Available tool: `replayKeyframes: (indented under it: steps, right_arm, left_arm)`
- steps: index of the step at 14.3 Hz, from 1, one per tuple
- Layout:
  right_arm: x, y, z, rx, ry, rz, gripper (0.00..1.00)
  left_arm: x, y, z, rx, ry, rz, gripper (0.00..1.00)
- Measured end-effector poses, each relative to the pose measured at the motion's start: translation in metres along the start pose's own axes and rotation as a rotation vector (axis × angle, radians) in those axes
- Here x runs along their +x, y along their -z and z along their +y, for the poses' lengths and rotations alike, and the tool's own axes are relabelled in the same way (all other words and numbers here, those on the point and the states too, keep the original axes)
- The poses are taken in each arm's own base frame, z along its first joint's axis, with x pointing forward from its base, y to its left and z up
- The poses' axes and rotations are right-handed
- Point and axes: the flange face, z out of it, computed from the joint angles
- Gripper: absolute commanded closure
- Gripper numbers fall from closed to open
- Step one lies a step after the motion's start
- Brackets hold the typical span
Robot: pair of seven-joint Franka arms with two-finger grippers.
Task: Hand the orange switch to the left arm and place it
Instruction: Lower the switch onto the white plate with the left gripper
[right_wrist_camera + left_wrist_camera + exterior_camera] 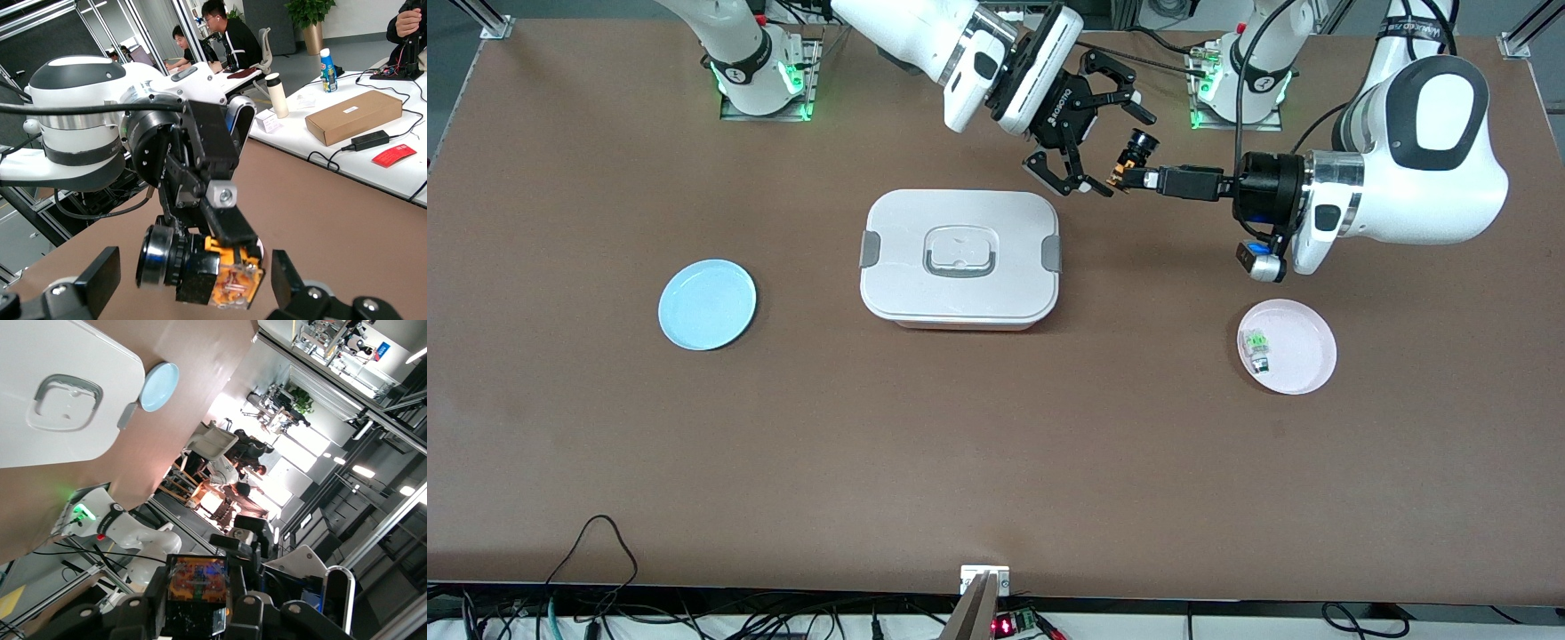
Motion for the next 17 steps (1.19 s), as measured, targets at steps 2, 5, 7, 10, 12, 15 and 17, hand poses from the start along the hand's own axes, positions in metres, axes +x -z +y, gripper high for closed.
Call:
replayKeyframes:
  steps: [2, 5, 7, 10, 12, 15, 17]
  right_arm:
    - [-0.001, -0.001, 0.002, 0.000, -0.006, -0.011, 0.00]
    - [-0.009, -0.007, 0.012, 0.004, -0.058, -0.091, 0.00]
    - [-0.015, -0.009, 0.026, 0.002, -0.101, -0.170, 0.00]
    - [-0.022, -0.001, 0.070, -0.021, -0.149, -0.318, 0.00]
    - [-0.024, 0.017, 0.113, -0.048, -0.192, -0.431, 0.00]
    - [-0.026, 0.060, 0.179, -0.102, -0.265, -0.571, 0.00]
    - [-0.031, 0.091, 0.217, -0.144, -0.317, -0.660, 0.00]
  left_arm:
    - [0.002, 0.009, -0.005, 0.041, -0.003, 0.024, 1.00]
    - [0.008, 0.034, -0.016, 0.112, 0.001, 0.074, 1.00]
    - [0.013, 0.053, -0.028, 0.191, 0.008, 0.114, 1.00]
    - [0.018, 0.075, -0.050, 0.382, 0.003, 0.173, 1.00]
    - [0.021, 0.087, -0.063, 0.548, -0.033, 0.204, 1.00]
    - [0.032, 0.121, -0.084, 0.699, -0.052, 0.267, 1.00]
    - [0.047, 0.151, -0.103, 0.804, -0.077, 0.319, 1.00]
